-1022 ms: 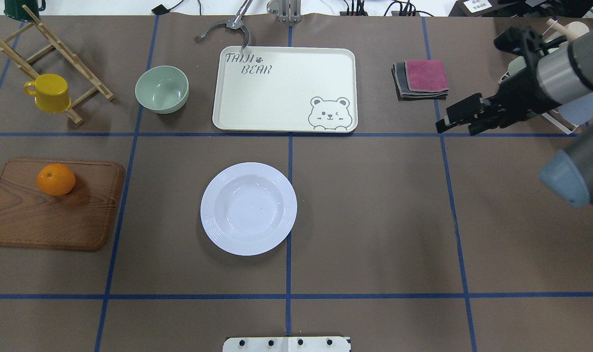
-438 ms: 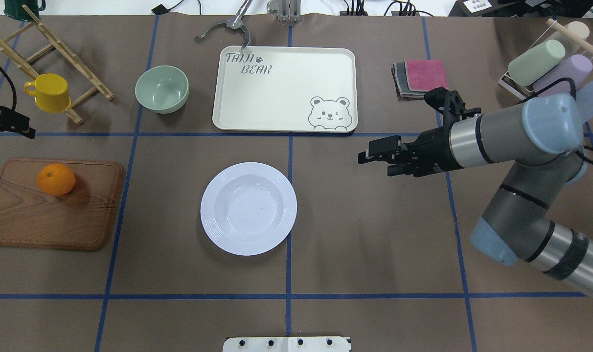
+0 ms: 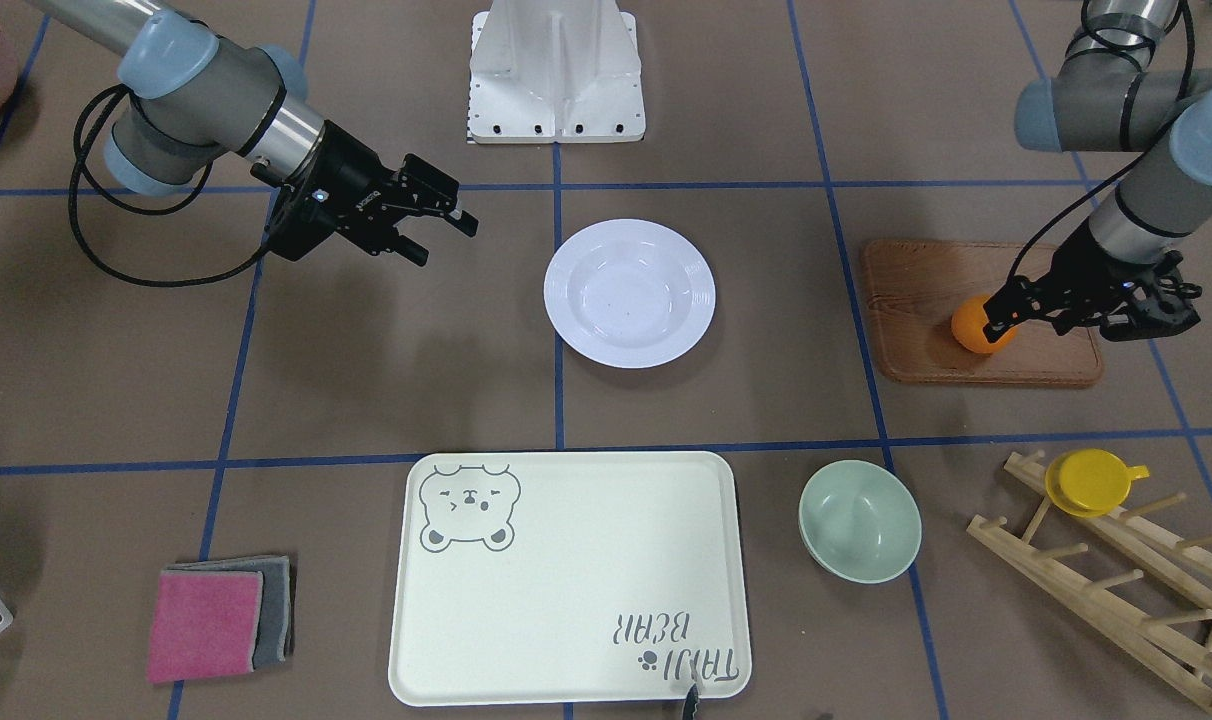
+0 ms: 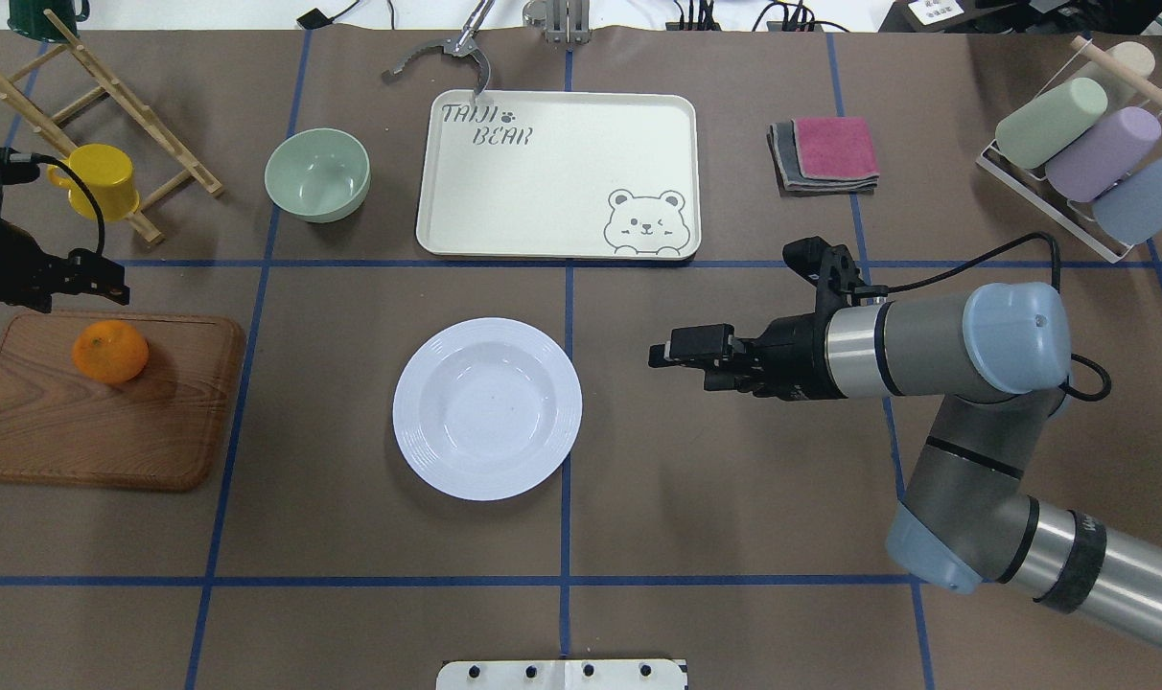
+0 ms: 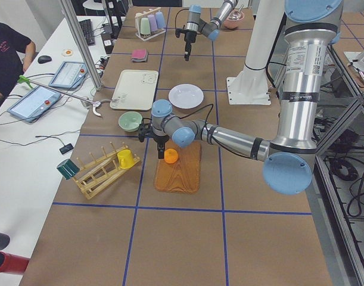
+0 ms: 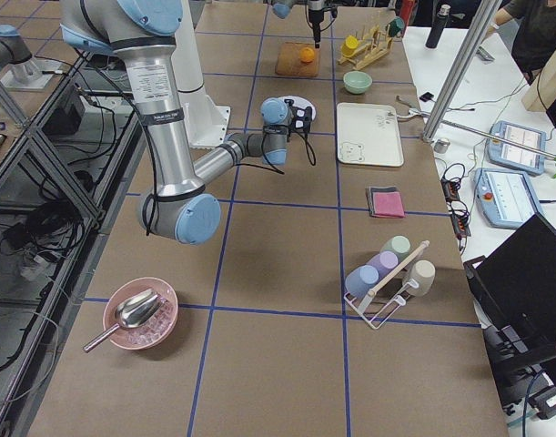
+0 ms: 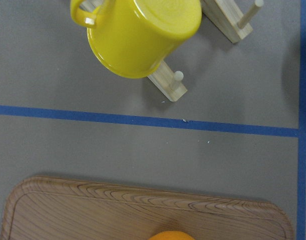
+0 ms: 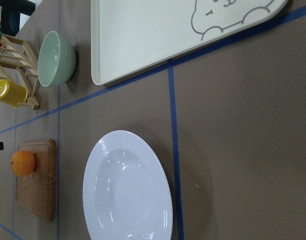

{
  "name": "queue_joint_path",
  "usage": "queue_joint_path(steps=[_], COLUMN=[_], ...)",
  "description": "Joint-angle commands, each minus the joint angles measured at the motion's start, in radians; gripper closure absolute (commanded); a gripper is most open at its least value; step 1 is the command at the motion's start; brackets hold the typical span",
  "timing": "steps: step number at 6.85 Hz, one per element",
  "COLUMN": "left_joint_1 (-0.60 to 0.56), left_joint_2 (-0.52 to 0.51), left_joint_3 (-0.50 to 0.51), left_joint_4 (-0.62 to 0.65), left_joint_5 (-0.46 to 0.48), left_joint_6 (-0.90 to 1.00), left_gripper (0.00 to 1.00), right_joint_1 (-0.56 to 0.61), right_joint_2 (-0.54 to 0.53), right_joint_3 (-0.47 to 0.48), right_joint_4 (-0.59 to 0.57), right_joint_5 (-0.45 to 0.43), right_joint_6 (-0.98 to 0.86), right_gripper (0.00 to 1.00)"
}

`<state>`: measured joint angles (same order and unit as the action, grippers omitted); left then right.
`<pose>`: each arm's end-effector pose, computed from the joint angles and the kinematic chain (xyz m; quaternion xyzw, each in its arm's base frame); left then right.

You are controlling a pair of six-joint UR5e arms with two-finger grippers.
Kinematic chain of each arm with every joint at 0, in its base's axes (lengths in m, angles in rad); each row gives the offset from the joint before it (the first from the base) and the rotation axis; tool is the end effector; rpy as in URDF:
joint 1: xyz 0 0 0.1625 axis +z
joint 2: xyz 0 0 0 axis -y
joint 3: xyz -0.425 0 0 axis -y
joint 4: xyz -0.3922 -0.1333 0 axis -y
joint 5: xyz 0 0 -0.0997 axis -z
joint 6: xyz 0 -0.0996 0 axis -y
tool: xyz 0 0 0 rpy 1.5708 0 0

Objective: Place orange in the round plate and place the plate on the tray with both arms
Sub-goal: 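Reach the left gripper down to the orange while the right gripper approaches the white plate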

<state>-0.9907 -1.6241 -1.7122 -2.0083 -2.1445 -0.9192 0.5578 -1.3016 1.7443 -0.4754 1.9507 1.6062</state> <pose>0.2282 -0.4928 0.5196 0.0350 0.4000 -0.0671 0.9134 -0.4268 -0.3798 0.3076 0.0453 -0.6948 0.0807 0.7132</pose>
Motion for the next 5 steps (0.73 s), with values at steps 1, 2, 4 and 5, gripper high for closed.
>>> queue_joint_path(steps=[1,2,4,5], left_joint_1=[0.047,0.065,0.078,0.090], left_joint_2=[0.012,0.013,0.027,0.029], left_joint_3=[0.012,0.022,0.026,0.028], left_joint_4=[-0.032,-0.032,-0.033,-0.033], left_joint_5=[0.037,0.038,0.038,0.038], left_joint_6=[-0.035,-0.038,-0.040,-0.040], left_gripper=[0.03,0.03,0.03,0.04], right_joint_1=[-0.006,-0.016,-0.022,-0.032], right_joint_2=[-0.002,-0.002,0.001,0.002], right_joint_3=[0.000,0.000,0.000,0.000], right_joint_4=[0.003,0.001,0.001,0.001], right_joint_5=[-0.009,-0.034,-0.042,-0.045], right_joint_6=[0.001,0.001,0.001,0.001], right_gripper=[0.01,0.01,0.01,0.01])
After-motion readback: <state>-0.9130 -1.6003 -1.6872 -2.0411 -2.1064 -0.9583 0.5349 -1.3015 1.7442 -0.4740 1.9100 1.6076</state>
